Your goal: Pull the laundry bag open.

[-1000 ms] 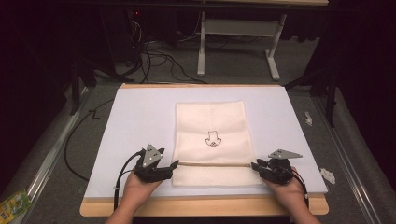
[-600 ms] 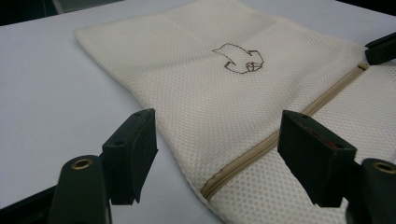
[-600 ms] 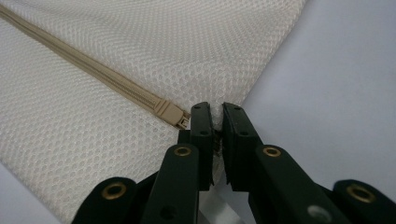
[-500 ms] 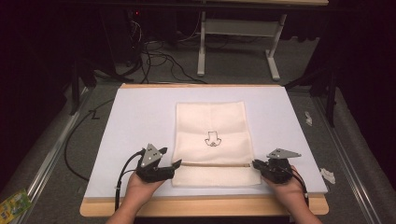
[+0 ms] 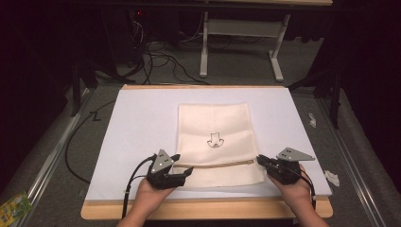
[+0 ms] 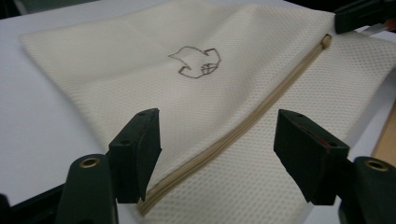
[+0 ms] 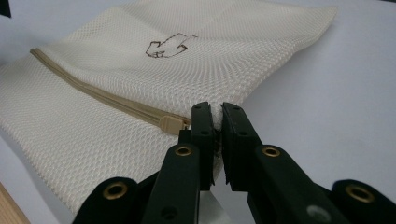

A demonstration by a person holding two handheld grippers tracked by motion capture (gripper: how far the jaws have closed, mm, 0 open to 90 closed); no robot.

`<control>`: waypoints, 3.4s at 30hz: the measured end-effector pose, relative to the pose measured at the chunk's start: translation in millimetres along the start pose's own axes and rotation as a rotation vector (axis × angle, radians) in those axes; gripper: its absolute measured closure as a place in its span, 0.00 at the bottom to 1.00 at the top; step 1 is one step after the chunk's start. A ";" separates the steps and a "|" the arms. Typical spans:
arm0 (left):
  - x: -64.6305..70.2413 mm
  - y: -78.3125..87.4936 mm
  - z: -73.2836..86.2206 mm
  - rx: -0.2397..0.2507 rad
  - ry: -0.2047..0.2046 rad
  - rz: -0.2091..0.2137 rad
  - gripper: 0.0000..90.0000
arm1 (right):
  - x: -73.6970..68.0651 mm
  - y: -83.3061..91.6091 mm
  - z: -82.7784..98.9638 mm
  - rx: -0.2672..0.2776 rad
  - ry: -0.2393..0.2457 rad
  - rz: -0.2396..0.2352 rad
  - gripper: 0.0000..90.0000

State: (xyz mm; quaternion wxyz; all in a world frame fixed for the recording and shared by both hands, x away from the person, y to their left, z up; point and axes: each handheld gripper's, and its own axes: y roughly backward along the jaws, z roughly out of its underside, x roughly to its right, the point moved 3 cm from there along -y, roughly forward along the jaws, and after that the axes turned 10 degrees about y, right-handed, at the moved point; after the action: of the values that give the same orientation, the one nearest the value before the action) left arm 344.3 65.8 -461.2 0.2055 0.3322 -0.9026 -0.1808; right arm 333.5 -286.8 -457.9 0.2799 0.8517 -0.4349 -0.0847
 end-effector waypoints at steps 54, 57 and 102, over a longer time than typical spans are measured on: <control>111.2 -135.8 -24.7 0.072 0.140 0.202 0.96 | -4.3 9.5 -13.9 0.084 0.017 -0.021 0.95; 110.8 -134.8 -24.5 0.074 0.133 0.200 0.97 | -5.0 9.4 -14.3 0.085 0.020 -0.020 0.95; 48.6 -95.0 -6.9 -0.068 0.224 0.212 0.97 | -4.4 7.9 -12.5 0.036 0.021 0.057 0.96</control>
State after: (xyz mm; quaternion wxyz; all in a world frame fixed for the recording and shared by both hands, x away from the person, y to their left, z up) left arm 363.9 -36.1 -487.2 0.3336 0.2461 -0.8975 -0.1502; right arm 330.2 -282.0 -443.6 0.2713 0.8446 -0.4576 -0.0599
